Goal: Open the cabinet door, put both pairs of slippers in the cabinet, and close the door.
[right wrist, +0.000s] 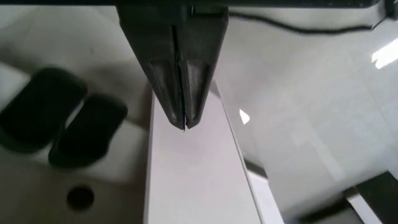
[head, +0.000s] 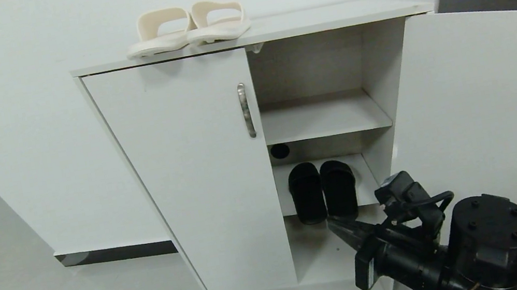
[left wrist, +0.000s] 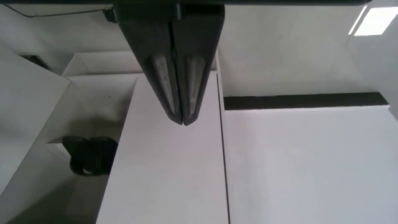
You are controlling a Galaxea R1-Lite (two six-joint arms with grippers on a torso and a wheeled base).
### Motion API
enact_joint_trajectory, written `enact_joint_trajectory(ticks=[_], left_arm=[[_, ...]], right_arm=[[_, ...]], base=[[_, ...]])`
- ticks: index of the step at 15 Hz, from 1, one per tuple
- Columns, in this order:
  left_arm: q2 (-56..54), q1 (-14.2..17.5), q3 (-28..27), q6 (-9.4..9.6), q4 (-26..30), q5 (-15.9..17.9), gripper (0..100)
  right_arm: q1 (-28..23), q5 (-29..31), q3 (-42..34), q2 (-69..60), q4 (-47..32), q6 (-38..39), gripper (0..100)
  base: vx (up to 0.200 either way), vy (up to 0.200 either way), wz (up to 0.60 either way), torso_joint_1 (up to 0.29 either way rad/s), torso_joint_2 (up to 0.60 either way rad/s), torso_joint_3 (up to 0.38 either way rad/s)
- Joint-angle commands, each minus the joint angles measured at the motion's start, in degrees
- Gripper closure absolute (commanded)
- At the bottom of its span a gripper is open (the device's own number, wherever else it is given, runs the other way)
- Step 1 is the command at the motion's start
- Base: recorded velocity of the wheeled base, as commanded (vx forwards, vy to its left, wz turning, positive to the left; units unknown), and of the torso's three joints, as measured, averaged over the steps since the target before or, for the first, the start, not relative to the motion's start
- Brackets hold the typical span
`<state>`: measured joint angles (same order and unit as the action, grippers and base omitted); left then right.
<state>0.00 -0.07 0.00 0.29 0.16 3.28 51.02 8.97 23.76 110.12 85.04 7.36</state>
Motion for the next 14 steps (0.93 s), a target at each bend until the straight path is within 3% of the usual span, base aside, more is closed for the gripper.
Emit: enact_joint_trajectory(ticks=[1, 3, 12, 14], left_arm=[[0.1, 0.0, 0.0, -0.03, 0.0, 0.0, 100], [0.1, 0.0, 0.0, -0.03, 0.0, 0.0, 100], [0.1, 0.0, -0.1, -0.38, 0.0, -0.1, 100], [0.1, 0.0, 0.0, -0.56, 0.0, -0.1, 100]], right_arm=[[-0.3, 0.0, -1.9, 3.3, 3.1, -1.6, 100], [-0.8, 0.0, -3.0, 5.5, 5.0, -4.7, 100], [-0.7, -0.3, -4.1, 5.0, 5.0, -5.0, 100], [-0.7, -0.3, -4.1, 5.0, 5.0, -5.0, 100]], base=[[0.000, 0.200, 0.00, 0.002, 0.00, 0.007], [0.000, 0.200, 0.00, 0.005, 0.01, 0.002], [0.000, 0.200, 0.00, 0.001, 0.00, 0.002], [0.000, 0.000, 0.00, 0.000, 0.00, 0.000]])
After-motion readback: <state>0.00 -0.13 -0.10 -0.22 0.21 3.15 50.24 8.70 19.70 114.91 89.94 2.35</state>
